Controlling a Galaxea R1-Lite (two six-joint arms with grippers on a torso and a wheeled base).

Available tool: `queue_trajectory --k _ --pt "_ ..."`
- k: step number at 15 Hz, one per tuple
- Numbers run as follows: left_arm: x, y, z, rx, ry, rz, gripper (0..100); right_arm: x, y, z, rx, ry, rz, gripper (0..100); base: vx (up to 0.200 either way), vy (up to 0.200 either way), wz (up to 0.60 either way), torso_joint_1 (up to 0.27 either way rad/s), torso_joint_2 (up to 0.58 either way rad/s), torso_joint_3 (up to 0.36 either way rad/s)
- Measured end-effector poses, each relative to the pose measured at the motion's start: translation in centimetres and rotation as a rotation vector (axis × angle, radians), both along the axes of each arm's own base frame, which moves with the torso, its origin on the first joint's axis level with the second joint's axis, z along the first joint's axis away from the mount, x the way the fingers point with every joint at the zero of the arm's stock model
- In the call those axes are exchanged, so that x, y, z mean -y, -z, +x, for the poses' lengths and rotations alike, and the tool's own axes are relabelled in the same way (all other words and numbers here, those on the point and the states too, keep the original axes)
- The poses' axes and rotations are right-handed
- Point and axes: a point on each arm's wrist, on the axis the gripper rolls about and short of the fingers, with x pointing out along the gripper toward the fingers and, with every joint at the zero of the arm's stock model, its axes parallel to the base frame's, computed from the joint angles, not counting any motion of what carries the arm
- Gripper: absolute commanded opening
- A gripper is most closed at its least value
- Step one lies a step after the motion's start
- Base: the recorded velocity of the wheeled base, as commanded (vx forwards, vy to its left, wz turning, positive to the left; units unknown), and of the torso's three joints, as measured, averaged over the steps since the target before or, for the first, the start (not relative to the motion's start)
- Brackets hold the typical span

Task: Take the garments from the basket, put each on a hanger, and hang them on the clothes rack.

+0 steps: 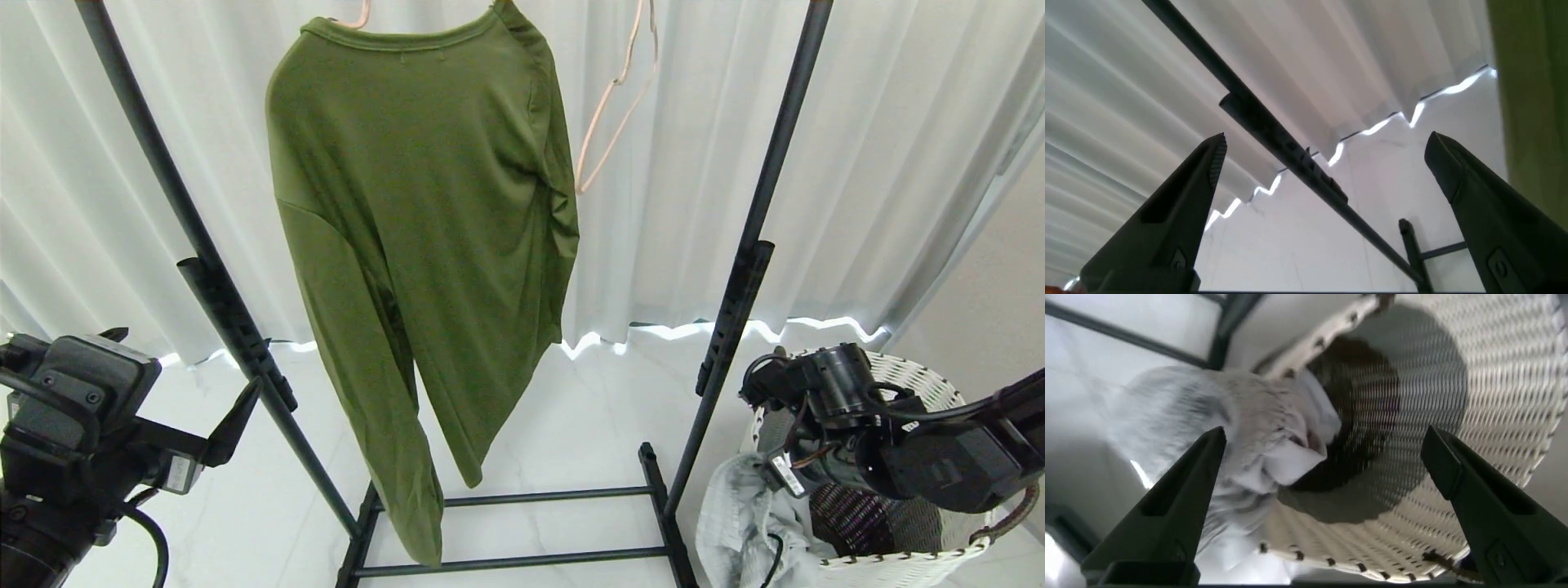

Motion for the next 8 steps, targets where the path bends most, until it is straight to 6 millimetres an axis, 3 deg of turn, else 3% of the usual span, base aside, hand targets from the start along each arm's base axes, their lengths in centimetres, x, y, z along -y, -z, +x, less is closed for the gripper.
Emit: queue_trajectory --k 5,6,8 --pt "0.0 0.1 0.0 -0.008 -0.002 0.005 100 -0.1 1.1 3.0 0.003 0.074 0.042 100 0.0 0.0 0.0 0.0 0.0 0.0" --pt "0.0 0.1 0.0 -0.01 -0.002 0.005 100 -0.1 1.4 3.2 -0.001 0.076 0.04 0 0.0 0.0 0.0 0.0 0.0 0.0" --pt "0.0 0.1 0.0 -0.01 -0.002 0.005 100 -0.2 1.9 3.3 -0.014 0.079 0.035 0 0.0 0.0 0.0 0.0 0.0 0.0"
